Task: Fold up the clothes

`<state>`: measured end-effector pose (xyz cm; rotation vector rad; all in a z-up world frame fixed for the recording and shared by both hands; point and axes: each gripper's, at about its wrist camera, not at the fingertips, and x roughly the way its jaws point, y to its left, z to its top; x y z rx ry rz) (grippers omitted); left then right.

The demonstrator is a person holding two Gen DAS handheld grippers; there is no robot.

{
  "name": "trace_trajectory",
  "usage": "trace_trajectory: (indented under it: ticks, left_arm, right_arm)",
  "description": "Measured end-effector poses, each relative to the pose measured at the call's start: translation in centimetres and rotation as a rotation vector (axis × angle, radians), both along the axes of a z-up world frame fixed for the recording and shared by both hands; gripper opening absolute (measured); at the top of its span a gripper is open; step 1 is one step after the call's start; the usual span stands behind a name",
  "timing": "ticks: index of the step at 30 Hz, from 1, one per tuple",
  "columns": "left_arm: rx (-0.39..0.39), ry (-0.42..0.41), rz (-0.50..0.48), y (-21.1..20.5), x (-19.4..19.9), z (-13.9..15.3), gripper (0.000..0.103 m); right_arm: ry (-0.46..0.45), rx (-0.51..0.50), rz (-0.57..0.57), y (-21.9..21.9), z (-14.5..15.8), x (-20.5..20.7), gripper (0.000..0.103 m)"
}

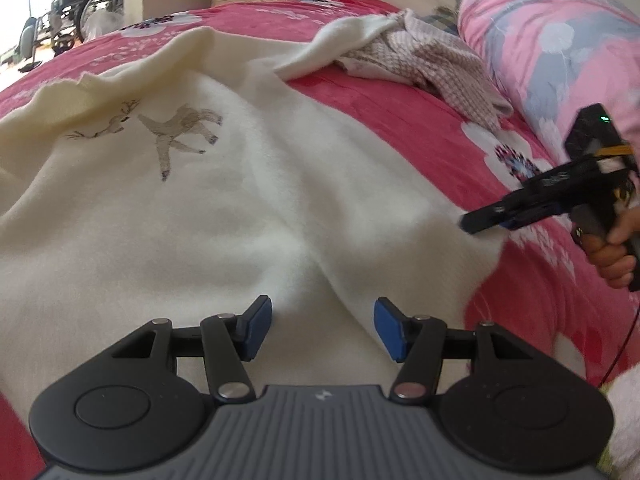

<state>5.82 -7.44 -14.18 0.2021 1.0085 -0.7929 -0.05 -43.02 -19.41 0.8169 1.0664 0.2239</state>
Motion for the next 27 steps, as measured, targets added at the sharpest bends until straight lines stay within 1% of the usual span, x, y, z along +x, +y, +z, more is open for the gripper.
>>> trace_trajectory:
  ticks: [2, 4, 7, 8, 10, 11, 12, 13, 14, 15, 16, 17, 19, 21, 23, 25, 27]
  left_arm:
    - [0.013, 0.010, -0.020, -0.2, -0.6, -0.1, 0.058]
    - [0.030, 0.024, -0.037, -0.4, -1.0, -0.5, 0.058]
    - [0.057, 0.023, -0.064, -0.4, -1.8, -0.9, 0.058]
    - [0.062, 0.024, -0.070, -0.3, -2.0, -1.0, 0.058]
    - [0.065, 0.029, -0.078, -0.2, -2.1, -1.2, 0.058]
    - [0.066, 0.032, -0.082, -0.2, -2.2, -1.3, 0.059]
    - [0.069, 0.035, -0.086, -0.2, -2.2, -1.4, 0.059]
    - [0.072, 0.038, -0.088, -0.2, -2.2, -1.5, 0.059]
    - [0.073, 0.037, -0.093, -0.1, -2.2, -1.5, 0.059]
    - [0.075, 0.036, -0.097, -0.1, -2.2, -1.5, 0.059]
    - [0.076, 0.037, -0.100, -0.1, -2.3, -1.5, 0.059]
    - [0.078, 0.041, -0.100, 0.0, -2.3, -1.5, 0.059]
    - [0.080, 0.058, -0.100, 0.2, -2.5, -1.3, 0.059]
    - [0.072, 0.102, -0.095, 0.8, -2.8, -1.1, 0.059]
    - [0.058, 0.159, -0.089, 1.6, -3.2, -0.9, 0.059]
    - [0.045, 0.226, -0.081, 2.9, -4.2, -0.8, 0.059]
    - [0.042, 0.280, -0.071, 4.2, -5.4, -0.9, 0.059]
  right_arm:
    - [-0.015, 0.031, 0.004, 0.6, -0.5, 0.2, 0.013]
    - [-0.059, 0.016, -0.005, 0.5, 0.3, 0.2, 0.011]
    - [-0.197, -0.036, -0.053, -1.2, 3.9, -0.6, 0.010]
    - [-0.238, -0.068, -0.077, -2.2, 5.4, -0.9, 0.006]
    - [-0.283, -0.145, -0.112, -4.3, 7.5, -1.1, 0.004]
    - [-0.277, -0.190, -0.119, -5.1, 7.7, -1.0, 0.003]
    - [-0.262, -0.249, -0.126, -5.6, 7.6, -0.8, 0.000]
    - [-0.237, -0.311, -0.129, -6.1, 7.1, -0.5, 0.000]
    - [-0.195, -0.361, -0.136, -6.6, 6.2, -0.2, 0.000]
    - [-0.144, -0.370, -0.165, -7.4, 5.2, -0.1, 0.000]
    - [-0.100, -0.347, -0.205, -8.2, 4.2, -0.1, 0.000]
    - [-0.081, -0.300, -0.243, -8.7, 3.6, -0.2, 0.002]
    - [-0.091, -0.212, -0.289, -9.2, 3.1, -0.7, 0.003]
    - [-0.112, -0.181, -0.290, -8.9, 3.2, -0.7, 0.004]
    - [-0.130, -0.164, -0.277, -8.5, 3.5, -0.4, 0.004]
    - [-0.166, -0.152, -0.247, -7.6, 4.3, 0.0, 0.004]
    - [-0.240, -0.155, -0.164, -5.7, 5.7, 0.5, 0.004]
